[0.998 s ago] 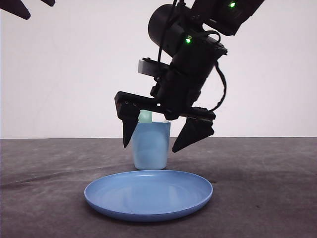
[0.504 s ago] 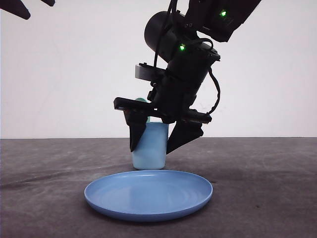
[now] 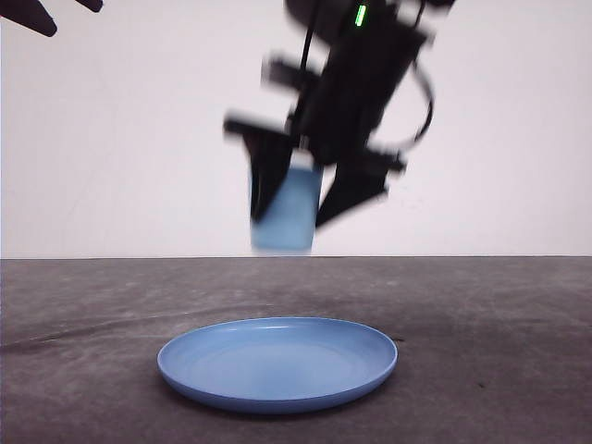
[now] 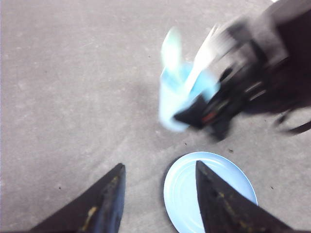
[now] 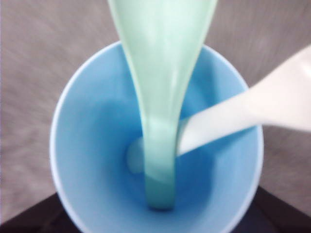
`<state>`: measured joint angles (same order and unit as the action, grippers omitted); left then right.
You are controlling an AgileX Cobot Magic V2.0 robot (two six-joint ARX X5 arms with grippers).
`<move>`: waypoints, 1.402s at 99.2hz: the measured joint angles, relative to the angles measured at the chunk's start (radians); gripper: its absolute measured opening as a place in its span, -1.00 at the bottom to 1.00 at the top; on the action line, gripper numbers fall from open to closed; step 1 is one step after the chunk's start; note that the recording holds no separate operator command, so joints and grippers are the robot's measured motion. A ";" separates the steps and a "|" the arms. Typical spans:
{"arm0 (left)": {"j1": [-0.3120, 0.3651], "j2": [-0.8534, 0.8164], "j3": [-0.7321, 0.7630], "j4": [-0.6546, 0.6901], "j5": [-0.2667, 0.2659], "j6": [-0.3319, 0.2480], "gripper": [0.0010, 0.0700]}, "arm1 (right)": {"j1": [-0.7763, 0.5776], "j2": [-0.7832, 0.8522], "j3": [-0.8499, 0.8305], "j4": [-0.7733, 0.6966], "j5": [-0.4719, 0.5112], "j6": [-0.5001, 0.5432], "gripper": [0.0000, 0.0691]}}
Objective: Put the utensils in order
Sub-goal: 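Lift the cup with the right gripper and lower it onto the blue plate, then open the right gripper and raise it away from the cup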
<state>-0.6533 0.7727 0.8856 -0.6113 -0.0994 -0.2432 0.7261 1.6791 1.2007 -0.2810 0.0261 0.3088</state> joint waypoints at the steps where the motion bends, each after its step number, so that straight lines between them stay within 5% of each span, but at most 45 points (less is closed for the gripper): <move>1: 0.000 0.000 0.000 0.000 0.000 0.000 -0.25 | 0.001 -0.012 0.000 -0.005 0.000 -0.003 0.16; 37: 0.000 0.000 0.000 0.000 0.000 0.008 -0.25 | 0.093 -0.313 0.005 -0.185 0.000 -0.077 0.16; 76: 0.000 0.000 0.000 0.000 0.000 0.011 -0.25 | 0.195 -0.319 -0.024 -0.286 0.057 -0.077 0.16; 139: 0.000 0.000 0.000 0.000 0.000 0.014 -0.25 | 0.275 -0.252 -0.450 0.130 0.120 -0.028 0.16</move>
<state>-0.6533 0.7727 0.8856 -0.6109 -0.0994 -0.2291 1.0012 1.4273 0.7506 -0.1513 0.1463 0.2810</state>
